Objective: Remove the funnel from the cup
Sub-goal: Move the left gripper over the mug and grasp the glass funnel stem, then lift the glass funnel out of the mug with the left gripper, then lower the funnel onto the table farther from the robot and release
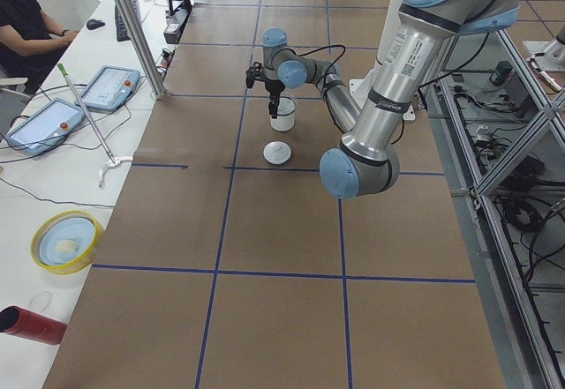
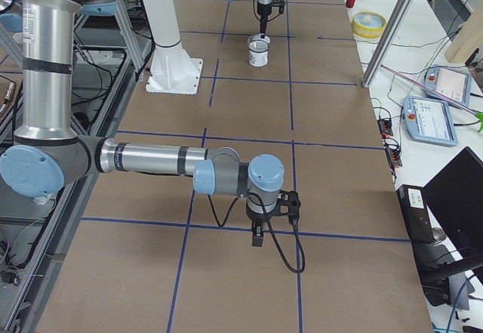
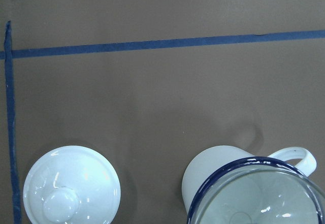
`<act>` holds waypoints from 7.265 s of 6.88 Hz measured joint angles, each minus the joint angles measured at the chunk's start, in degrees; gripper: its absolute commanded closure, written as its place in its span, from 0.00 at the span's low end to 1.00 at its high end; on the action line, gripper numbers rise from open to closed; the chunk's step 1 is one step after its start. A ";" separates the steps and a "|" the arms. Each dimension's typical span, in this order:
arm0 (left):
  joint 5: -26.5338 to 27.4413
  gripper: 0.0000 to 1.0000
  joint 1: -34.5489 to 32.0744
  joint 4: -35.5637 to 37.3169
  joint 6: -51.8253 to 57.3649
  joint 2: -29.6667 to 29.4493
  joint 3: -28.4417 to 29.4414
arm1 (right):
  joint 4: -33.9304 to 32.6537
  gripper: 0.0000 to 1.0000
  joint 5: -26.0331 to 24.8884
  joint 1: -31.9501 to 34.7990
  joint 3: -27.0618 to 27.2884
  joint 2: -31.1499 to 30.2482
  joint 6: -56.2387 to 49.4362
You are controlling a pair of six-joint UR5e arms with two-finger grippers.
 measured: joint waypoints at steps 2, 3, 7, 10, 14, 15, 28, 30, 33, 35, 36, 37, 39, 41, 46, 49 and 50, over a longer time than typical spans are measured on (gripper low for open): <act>0.00 0.81 0.42 -0.84 -0.03 0.04 0.85 | 0.00 0.00 0.00 0.00 0.03 0.02 0.00; 0.01 0.85 0.45 -1.02 0.14 0.06 0.88 | 0.00 0.00 0.00 0.00 0.05 0.00 0.00; -0.20 0.95 0.48 -1.41 0.49 0.01 0.74 | 0.00 0.00 0.00 0.00 0.04 0.01 0.00; -0.58 1.00 0.51 -2.29 0.44 0.05 0.13 | 0.00 0.00 0.00 0.00 0.00 -0.06 0.00; -0.96 1.00 -1.58 2.80 2.02 0.47 -5.93 | 0.00 0.00 0.00 0.00 0.03 -0.05 0.00; -2.13 1.00 -3.98 6.01 3.95 0.19 -8.31 | 0.00 0.00 0.00 0.00 0.04 -0.03 0.00; 39.29 1.00 -8.24 -62.42 16.69 8.47 20.37 | 0.00 0.00 0.00 0.00 -0.02 0.01 0.00; 47.45 1.00 -3.22 -63.83 19.27 8.53 23.92 | 0.00 0.00 0.00 0.00 -0.02 0.00 0.00; 53.54 1.00 2.21 -64.45 19.52 8.48 26.89 | 0.00 0.00 0.00 0.00 0.02 -0.05 0.00; 56.24 1.00 3.63 -66.27 19.28 7.44 29.88 | 0.00 0.00 0.00 0.00 0.05 -0.01 0.00; 56.91 1.00 3.79 -66.65 19.17 7.03 30.82 | 0.00 0.00 0.00 0.00 0.02 -0.03 0.00; 57.54 1.00 3.79 -66.82 19.10 6.68 31.50 | 0.00 0.00 0.00 0.00 0.00 -0.05 0.00; 57.89 1.00 3.62 -66.93 19.00 5.97 32.35 | 0.00 0.00 0.00 0.00 0.00 -0.06 0.00; 57.92 0.28 3.44 -66.97 18.97 5.88 32.49 | 0.00 0.00 0.00 0.00 -0.02 -0.07 0.00; 56.76 0.00 2.74 -67.95 19.47 5.76 31.64 | 0.00 0.00 0.00 0.00 0.00 -0.04 0.00; 46.44 0.00 -0.47 -67.69 23.43 7.63 25.40 | 0.00 0.00 0.00 0.00 0.01 -0.01 0.00; 42.06 0.00 -2.09 -66.69 23.79 9.50 22.34 | 0.00 0.00 0.00 0.00 0.00 -0.01 0.00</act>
